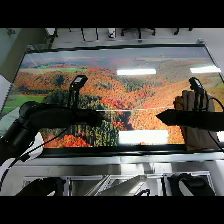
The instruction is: Fold the shirts.
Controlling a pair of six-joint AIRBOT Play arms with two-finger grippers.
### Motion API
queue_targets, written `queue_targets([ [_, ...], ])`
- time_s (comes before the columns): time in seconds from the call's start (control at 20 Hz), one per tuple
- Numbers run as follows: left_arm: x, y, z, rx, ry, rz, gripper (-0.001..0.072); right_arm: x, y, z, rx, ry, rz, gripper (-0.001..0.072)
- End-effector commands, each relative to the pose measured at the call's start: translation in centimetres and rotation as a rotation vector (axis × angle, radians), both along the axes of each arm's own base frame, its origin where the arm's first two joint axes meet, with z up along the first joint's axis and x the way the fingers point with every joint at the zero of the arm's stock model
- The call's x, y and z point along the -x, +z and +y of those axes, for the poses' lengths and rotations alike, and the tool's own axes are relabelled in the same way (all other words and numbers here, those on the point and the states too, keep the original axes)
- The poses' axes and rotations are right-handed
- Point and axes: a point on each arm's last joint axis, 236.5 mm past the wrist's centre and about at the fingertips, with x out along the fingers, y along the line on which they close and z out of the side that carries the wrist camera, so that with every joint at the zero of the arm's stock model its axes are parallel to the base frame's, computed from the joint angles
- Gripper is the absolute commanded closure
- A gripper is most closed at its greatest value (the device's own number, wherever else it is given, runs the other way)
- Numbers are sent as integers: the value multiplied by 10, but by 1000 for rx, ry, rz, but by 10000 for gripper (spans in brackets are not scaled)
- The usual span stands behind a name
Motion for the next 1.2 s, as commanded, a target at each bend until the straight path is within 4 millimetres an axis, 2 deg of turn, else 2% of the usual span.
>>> queue_targets([
  [0.0, -2, 5, 30, -94, 13, -69, 685, 0, 0, 0, 0, 0, -1, 694],
  [0.05, -5, 2, 49, -156, 36, -83, 686, 0, 0, 0, 0, 0, -1, 694],
  [0.1, -11, -3, 79, -245, 93, -85, 685, 0, 0, 0, 0, 0, -1, 694],
  [0.2, -26, -12, 174, -529, 271, -93, 685, 0, 0, 0, 0, 0, -1, 694],
  [0.25, -32, -9, 221, -659, 361, -101, 661, 0, 0, 0, 0, 0, -1, 694],
  [0.3, -41, -4, 263, -753, 456, -114, 278, 0, 0, 0, 0, 0, -1, 694],
  [0.35, -50, -2, 293, -792, 537, -117, 21, 0, 0, 0, 0, 0, -1, 694],
  [0.45, -67, -15, 340, -815, 647, -75, 22, 0, 0, 0, 0, 0, -1, 694],
  [0.55, -81, -37, 392, -845, 739, -25, 22, 0, 0, 0, 0, 0, -1, 694],
  [0.75, -92, -103, 486, -848, 901, 97, 22, 0, 0, 0, 0, 0, -1, 694],
  [0.85, -95, -137, 515, -844, 931, 133, 22, -2, 1, 0, -1, -4, -8, 694],
  [0.95, -100, -167, 534, -836, 941, 149, 22, -4, 2, -1, -2, -10, -16, 694],
  [1.15, -99, -214, 553, -837, 936, 261, 22, -4, 2, -1, -2, -10, -16, 694],
])
